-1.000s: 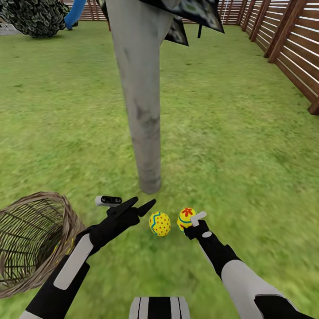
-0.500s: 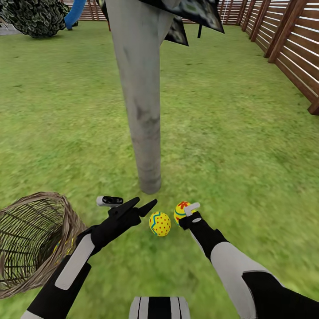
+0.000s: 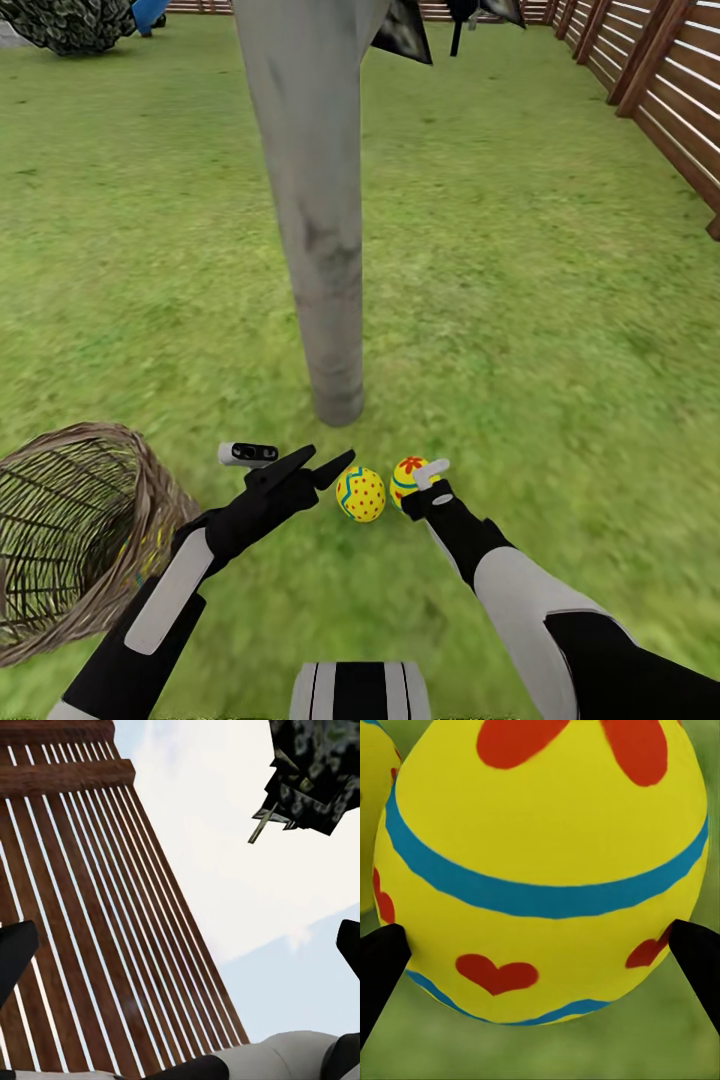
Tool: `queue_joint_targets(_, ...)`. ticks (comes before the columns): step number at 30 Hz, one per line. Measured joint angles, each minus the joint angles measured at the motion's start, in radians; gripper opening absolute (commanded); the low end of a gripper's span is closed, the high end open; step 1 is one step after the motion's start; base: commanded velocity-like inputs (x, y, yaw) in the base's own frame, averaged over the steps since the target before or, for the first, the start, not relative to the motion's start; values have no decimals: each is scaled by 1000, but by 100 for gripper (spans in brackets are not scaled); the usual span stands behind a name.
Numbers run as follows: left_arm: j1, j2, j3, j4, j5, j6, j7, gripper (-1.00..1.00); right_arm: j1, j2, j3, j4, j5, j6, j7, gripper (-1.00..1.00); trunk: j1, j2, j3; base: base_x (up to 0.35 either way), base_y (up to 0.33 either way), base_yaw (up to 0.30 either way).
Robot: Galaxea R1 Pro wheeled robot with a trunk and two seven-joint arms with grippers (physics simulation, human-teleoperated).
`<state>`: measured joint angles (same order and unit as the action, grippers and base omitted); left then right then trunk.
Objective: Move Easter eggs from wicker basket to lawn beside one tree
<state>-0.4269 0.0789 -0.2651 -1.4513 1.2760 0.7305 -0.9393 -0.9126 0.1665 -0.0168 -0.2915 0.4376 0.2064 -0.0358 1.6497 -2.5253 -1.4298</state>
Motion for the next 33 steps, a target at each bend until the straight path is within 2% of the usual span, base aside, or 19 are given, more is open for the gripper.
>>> queue_joint_targets(2, 0, 0, 0, 0, 0, 0, 0, 100, 0, 0, 0, -1, 0, -2, 0, -100, 1, 0, -8, 0, 0, 0)
queue_joint_targets(13, 1, 0, 0, 3, 0, -3, 1, 100, 0, -1, 0, -6, -2, -5, 0, -100, 1, -1, -8, 72, 0, 0)
queue_joint_targets(16, 1, 0, 0, 3, 0, -3, 1, 100, 0, -1, 0, -4, -2, -48, 1, -100, 1, -1, -8, 4, 0, 0)
queue_joint_targets(19, 1, -2, 0, 3, 0, -4, 2, 100, 0, -1, 0, -2, -3, -71, 1, -100, 2, -1, -19, 0, 0, 0)
queue_joint_targets(27, 1, -3, 0, 3, 0, -3, 3, 100, 0, -5, -3, -8, -5, -70, -30, -100, 6, -3, -50, 0, 0, 0)
queue_joint_targets(30, 1, -3, 0, 3, 0, -2, 3, 100, 0, -5, -4, -9, -5, -66, -34, -100, 6, -3, -50, 0, 0, 0)
queue_joint_targets(33, 1, -3, 0, 3, 0, -2, 3, 100, 0, -5, -5, -9, -5, -68, -34, -100, 7, -4, -62, 0, 0, 0)
